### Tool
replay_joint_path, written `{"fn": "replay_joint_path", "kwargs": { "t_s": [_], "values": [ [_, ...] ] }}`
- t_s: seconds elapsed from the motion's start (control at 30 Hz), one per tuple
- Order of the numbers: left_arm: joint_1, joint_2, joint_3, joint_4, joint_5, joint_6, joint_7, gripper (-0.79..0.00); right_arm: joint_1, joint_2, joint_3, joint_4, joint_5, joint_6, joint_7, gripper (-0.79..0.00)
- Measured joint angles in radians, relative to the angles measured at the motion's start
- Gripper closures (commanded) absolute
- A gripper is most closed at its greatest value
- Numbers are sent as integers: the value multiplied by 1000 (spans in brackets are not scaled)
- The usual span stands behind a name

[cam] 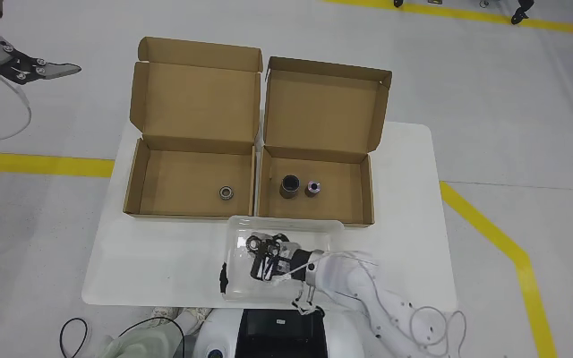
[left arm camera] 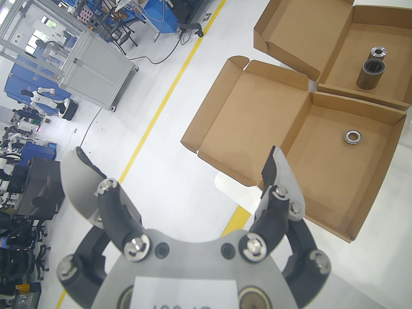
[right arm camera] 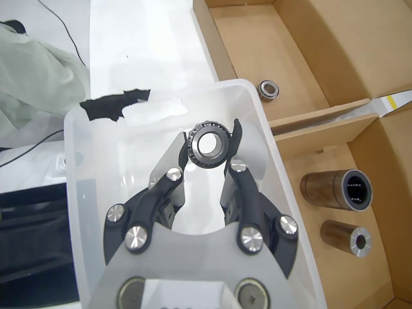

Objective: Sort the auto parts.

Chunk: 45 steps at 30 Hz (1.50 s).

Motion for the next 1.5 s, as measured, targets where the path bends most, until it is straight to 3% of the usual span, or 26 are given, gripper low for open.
{"fn": "replay_joint_path", "kwargs": {
  "t_s": [0.43,0.6,0.8,1.5],
  "values": [
    [0,0,0,0,0,0,0,-785,116,-20,-14,121,96,-26,-383,0],
    [0,0,0,0,0,0,0,-785,160,-32,-15,143,107,23,-497,0],
    [0,0,0,0,0,0,0,-785,184,-38,-13,110,94,67,-538,0],
    [0,0,0,0,0,0,0,-785,237,-42,39,-85,103,63,-575,0]
  ]
}}
